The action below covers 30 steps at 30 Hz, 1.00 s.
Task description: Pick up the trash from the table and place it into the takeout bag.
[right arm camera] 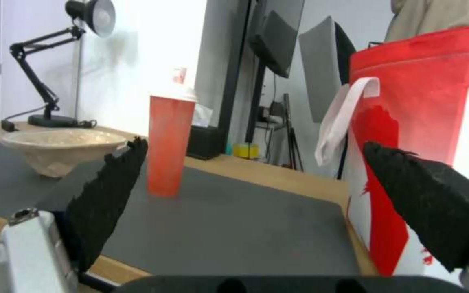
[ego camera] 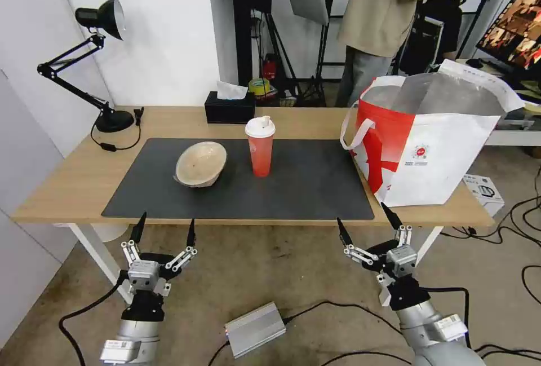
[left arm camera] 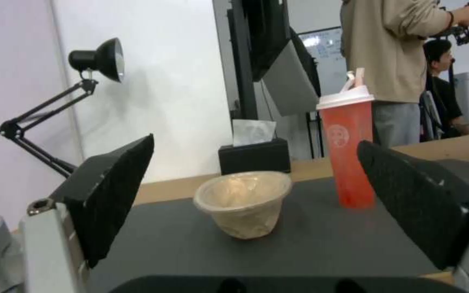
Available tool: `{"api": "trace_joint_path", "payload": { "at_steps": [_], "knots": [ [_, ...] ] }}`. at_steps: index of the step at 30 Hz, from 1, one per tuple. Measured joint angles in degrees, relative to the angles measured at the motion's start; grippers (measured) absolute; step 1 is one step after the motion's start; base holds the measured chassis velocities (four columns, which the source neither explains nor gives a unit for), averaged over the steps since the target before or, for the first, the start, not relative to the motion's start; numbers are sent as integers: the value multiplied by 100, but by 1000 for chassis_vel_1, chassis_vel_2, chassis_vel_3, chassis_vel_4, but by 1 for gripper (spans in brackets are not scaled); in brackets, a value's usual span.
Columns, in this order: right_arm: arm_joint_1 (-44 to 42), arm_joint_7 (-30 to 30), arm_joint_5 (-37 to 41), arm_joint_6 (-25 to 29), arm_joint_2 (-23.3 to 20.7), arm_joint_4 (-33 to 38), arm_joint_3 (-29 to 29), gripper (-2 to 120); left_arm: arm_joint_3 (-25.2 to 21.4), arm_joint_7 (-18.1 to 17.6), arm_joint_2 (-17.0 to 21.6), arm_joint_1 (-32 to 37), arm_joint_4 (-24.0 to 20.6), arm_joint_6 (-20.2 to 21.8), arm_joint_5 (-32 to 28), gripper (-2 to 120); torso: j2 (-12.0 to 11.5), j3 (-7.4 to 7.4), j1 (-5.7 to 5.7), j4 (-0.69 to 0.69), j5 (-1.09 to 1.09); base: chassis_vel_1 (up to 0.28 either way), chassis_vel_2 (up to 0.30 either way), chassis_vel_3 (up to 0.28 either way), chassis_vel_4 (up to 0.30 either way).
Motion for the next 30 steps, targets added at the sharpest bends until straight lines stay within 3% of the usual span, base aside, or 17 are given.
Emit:
{"api": "trace_joint_path", "payload": {
  "at_steps": [16, 23, 30],
  "knots": [
    [553, 6, 140, -522, -315, -9, -511, 100, -174, -5, -55, 281, -61, -263, 60, 100, 0, 0, 0, 0, 0, 0, 0, 0, 0],
    [1466, 122, 591, -901, -842, -364, -1169, 100, -122, -21, -120, 235, -65, -270, 170, 100, -1, 1, 0, 0, 0, 0, 0, 0, 0],
    [2159, 125, 852, -1030, -1063, -838, -1397, 100, -104, -24, -226, 208, -16, -266, 268, 100, -1, 1, 0, 0, 0, 0, 0, 0, 0]
  ]
}}
